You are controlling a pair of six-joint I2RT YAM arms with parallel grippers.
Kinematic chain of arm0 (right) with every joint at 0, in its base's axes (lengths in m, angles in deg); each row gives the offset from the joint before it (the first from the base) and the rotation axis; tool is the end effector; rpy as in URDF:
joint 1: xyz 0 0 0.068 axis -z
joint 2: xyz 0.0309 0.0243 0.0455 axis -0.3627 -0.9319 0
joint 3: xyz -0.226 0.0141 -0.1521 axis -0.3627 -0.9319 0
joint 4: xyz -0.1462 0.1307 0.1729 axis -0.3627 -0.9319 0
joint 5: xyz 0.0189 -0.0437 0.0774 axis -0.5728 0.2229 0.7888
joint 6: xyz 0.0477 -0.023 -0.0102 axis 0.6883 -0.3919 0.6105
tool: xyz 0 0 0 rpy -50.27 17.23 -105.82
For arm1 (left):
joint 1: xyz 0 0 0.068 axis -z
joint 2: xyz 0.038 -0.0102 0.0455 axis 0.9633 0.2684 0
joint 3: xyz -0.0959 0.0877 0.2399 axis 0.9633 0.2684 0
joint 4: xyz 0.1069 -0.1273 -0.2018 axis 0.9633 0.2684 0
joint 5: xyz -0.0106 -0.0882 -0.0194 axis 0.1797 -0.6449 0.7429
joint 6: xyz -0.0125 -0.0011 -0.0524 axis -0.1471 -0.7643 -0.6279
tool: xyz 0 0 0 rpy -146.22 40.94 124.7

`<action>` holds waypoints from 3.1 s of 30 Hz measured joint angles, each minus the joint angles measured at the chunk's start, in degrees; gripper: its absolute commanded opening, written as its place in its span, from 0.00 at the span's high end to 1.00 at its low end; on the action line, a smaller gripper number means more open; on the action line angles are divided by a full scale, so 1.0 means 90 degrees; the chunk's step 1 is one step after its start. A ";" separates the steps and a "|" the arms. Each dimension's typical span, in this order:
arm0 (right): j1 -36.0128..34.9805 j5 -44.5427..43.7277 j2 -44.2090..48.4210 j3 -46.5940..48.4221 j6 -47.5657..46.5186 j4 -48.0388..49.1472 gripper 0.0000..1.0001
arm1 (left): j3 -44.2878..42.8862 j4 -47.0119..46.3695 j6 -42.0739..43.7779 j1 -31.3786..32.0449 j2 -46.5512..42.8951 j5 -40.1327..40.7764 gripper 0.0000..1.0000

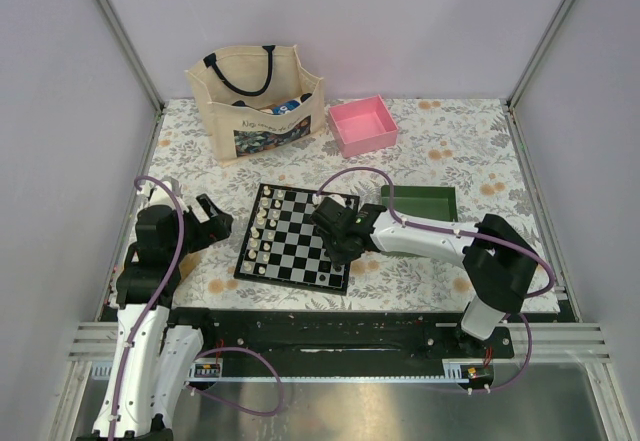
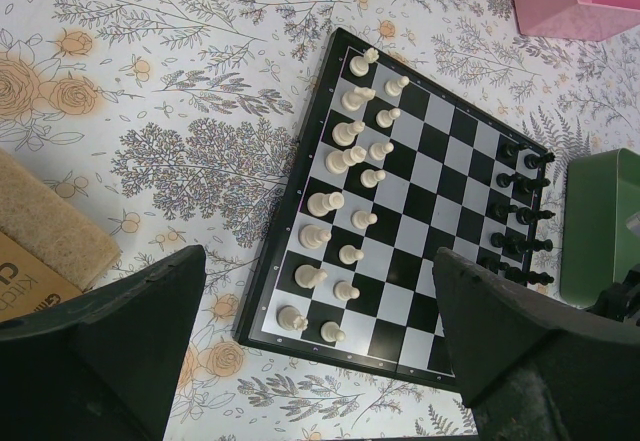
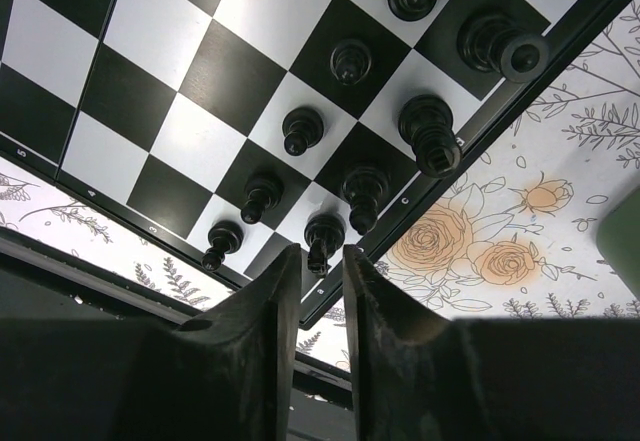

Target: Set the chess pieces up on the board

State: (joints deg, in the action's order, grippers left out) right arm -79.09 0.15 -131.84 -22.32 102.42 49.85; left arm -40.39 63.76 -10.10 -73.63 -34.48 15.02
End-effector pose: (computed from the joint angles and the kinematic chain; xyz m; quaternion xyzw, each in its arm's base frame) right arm 0.1819 0.2814 0.1999 -0.2300 0.9499 0.1006 0.1863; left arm 0.1215 -0.0050 0.2861 -0.1630 0.8539 -0.1506 0.4707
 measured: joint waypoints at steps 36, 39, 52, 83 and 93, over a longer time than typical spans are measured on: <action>0.1780 -0.1353 0.3079 -0.1161 -0.0180 -0.0245 0.21 | 0.0000 0.0000 -0.0002 0.0000 -0.0007 0.0000 0.01; 0.2208 -0.1268 0.2985 -0.1202 -0.0255 -0.0299 0.22 | 0.0000 0.0000 -0.0005 0.0000 -0.0007 0.0000 0.01; 0.3349 -0.0469 0.1780 -0.1304 -0.0389 -0.0304 0.25 | 0.0000 0.0000 -0.0005 0.0000 0.0272 -0.0005 0.01; 0.3517 0.0250 0.1185 -0.1919 -0.0464 -0.0080 0.70 | 0.0000 -0.0002 -0.0002 0.0000 0.0372 -0.0005 0.01; 0.3517 0.0228 0.1183 -0.1212 -0.0724 -0.0408 0.92 | 0.0000 -0.0005 0.0012 0.0000 0.1117 -0.0058 0.01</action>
State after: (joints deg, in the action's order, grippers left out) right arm -47.44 2.21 -121.20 -33.23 95.90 46.18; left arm -40.39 63.71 -10.00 -73.63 -24.42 14.49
